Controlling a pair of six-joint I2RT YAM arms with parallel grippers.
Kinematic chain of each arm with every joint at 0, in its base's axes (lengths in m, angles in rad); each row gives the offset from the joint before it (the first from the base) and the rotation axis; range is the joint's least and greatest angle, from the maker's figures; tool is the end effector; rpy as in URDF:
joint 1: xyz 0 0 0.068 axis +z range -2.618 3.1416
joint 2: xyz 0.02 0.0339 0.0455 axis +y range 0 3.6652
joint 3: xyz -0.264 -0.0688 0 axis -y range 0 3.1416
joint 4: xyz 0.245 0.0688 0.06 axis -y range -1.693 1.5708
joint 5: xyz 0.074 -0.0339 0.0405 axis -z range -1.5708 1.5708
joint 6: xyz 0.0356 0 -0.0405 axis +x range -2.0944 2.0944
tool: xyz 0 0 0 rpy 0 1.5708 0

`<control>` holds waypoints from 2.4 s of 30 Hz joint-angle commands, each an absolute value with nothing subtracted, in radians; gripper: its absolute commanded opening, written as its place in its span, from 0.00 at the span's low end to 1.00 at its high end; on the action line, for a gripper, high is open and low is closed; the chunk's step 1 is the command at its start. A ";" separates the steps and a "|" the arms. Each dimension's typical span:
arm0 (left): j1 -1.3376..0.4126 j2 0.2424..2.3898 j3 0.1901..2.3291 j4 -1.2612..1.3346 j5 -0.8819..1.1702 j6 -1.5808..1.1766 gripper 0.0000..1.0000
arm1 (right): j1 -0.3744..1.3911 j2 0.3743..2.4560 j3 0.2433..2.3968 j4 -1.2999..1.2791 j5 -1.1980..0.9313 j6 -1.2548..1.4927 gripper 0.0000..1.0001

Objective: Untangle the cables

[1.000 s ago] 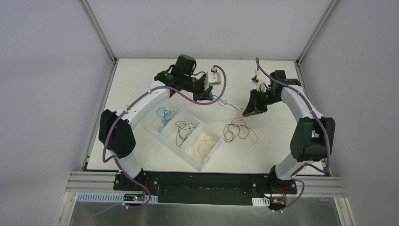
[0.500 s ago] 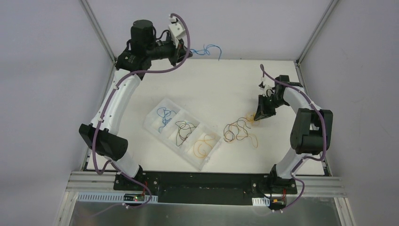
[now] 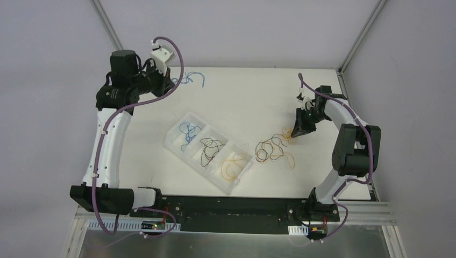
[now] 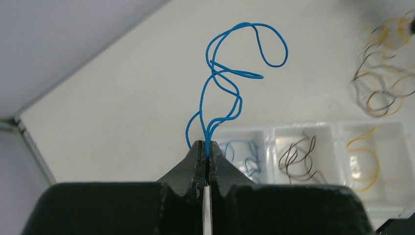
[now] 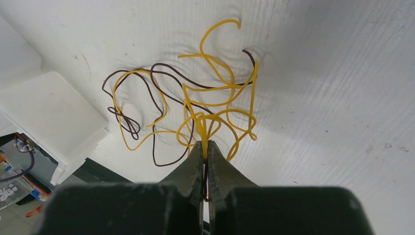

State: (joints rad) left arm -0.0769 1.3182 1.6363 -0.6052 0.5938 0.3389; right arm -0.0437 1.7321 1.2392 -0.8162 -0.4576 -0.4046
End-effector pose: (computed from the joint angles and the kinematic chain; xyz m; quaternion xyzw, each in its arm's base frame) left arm 0.2649 -0.0404 0.4734 0.3295 0.7133 -0.1575 0.5982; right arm 0.3344 0.0011 0.2087 -0.2024 0.9446 0.1910 0.1739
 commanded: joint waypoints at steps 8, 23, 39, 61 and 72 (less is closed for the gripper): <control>-0.043 1.259 1.225 -0.836 0.266 0.595 0.00 | -0.045 1.692 1.233 -0.829 -0.515 -0.380 0.00; -0.107 1.396 1.337 -0.778 0.453 0.368 0.79 | -0.028 1.640 1.361 -0.915 -0.705 -0.318 0.00; -0.558 1.632 1.744 -0.551 0.837 0.329 0.97 | 0.122 1.465 1.504 -0.924 -0.986 -0.259 0.00; -0.772 1.792 1.823 -0.486 0.655 0.400 0.00 | 0.166 1.358 1.358 -0.954 -1.000 -0.327 0.00; -0.757 1.710 1.944 -0.455 0.711 0.131 0.00 | 0.166 1.356 1.083 -0.501 -0.526 -0.209 0.41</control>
